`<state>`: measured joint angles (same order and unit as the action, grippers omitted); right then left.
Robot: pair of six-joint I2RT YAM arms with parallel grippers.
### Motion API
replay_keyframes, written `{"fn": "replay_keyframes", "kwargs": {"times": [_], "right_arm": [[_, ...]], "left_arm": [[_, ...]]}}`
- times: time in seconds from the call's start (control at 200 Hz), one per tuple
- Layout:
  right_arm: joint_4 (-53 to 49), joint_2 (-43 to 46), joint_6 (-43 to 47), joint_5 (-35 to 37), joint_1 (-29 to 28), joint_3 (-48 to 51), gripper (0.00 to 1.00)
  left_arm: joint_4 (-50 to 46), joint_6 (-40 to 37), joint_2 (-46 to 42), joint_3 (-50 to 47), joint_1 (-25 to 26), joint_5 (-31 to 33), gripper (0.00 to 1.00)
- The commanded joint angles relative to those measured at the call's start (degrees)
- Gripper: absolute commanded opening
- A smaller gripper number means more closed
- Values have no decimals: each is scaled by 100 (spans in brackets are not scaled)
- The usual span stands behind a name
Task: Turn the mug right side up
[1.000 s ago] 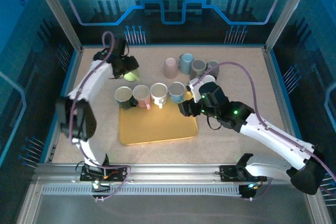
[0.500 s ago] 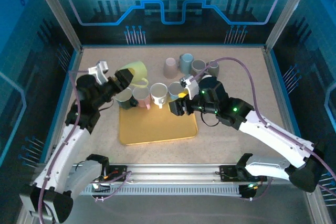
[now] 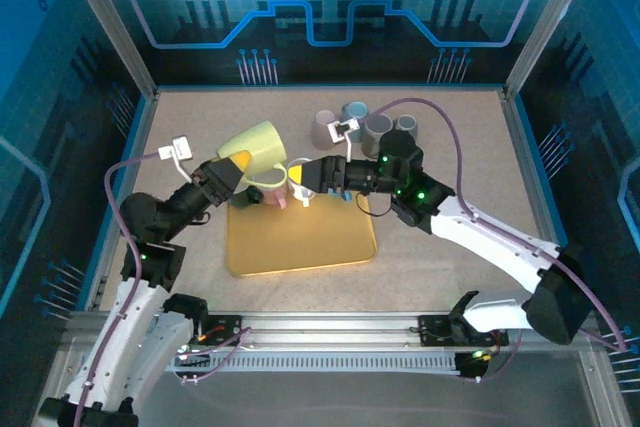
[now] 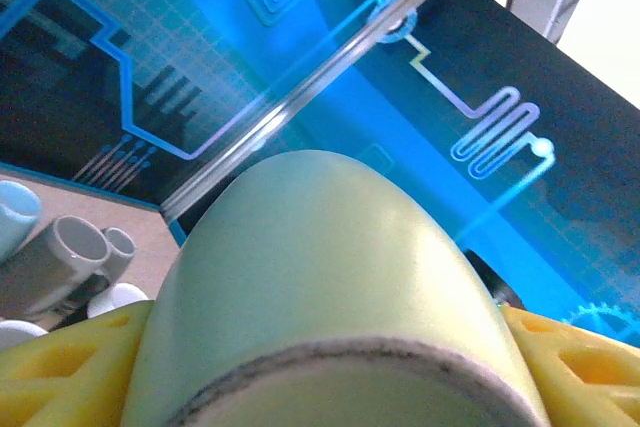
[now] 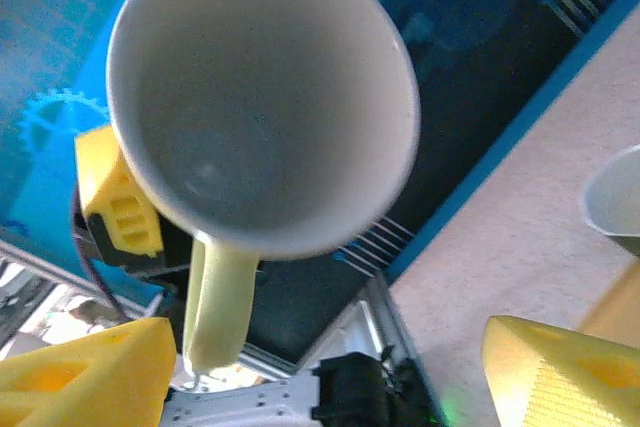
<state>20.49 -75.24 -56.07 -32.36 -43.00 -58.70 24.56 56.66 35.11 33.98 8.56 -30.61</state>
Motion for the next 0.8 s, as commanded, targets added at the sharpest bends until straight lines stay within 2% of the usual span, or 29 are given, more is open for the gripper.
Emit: {"fn": "replay_keyframes", "kwargs": {"times": [0.0,0.27,0.405,0.505,0.605,0.655,0.77,0.795], "right_arm": [[1053,-226,-619,-529,-191,-134,78],[970,-355,-556,-503,-425,-234,70],[827,-426,-534,-329,-469,-256,52],[700,-499,-526,-206,-498,-298,33],[555,-502,-465,-102,-507,-302,11],[448,-456,-403,6,-502,-277,4],[60,-241,-146,247,-487,-197,0],[-23,-187,-88,314,-472,-164,0]], "left_arm": [[730,64,-92,-18,63,-234,47],[425,-124,-191,-14,140,-261,46],[-107,-435,-286,15,240,-257,46],[-403,-572,-409,-18,326,-294,48],[-659,-658,-512,-51,405,-357,58],[-830,-695,-593,-74,431,-358,69],[-1215,-709,-787,-153,462,-284,97],[-1347,-733,-844,-163,466,-235,99]]}}
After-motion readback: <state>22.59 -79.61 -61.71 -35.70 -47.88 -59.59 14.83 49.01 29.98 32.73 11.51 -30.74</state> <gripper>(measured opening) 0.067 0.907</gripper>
